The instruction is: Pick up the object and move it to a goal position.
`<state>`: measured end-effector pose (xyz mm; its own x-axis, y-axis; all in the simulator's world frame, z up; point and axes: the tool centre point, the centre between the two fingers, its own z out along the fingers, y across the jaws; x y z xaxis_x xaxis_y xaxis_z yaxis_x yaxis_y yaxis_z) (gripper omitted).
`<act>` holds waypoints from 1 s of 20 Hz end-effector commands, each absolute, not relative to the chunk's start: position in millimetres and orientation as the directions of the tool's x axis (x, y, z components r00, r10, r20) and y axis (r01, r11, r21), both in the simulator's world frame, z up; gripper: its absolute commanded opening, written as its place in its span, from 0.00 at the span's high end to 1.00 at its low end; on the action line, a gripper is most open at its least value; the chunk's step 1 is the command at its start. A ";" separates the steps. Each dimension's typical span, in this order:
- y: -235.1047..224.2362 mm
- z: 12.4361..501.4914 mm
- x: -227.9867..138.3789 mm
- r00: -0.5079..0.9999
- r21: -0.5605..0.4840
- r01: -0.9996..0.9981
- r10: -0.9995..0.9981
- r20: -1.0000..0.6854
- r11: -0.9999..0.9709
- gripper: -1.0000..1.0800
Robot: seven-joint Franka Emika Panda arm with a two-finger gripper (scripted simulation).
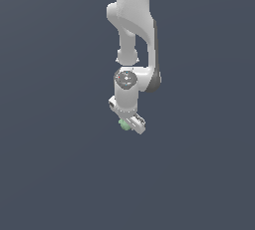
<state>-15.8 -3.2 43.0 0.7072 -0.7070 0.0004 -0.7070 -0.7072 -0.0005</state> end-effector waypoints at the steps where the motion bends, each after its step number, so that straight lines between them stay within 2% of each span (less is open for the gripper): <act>1: 2.3 48.8 -14.3 0.708 -0.001 -0.706 -0.706 0.001 -0.708 1.00; 14: 71.4 124.7 3.4 0.707 0.000 -0.707 -0.707 0.001 -0.707 1.00; 20: 88.7 143.3 9.0 0.707 0.001 -0.707 -0.707 0.001 -0.707 1.00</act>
<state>8.1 85.8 139.8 0.7084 -0.7059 0.0013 -0.7059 -0.7084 -0.0007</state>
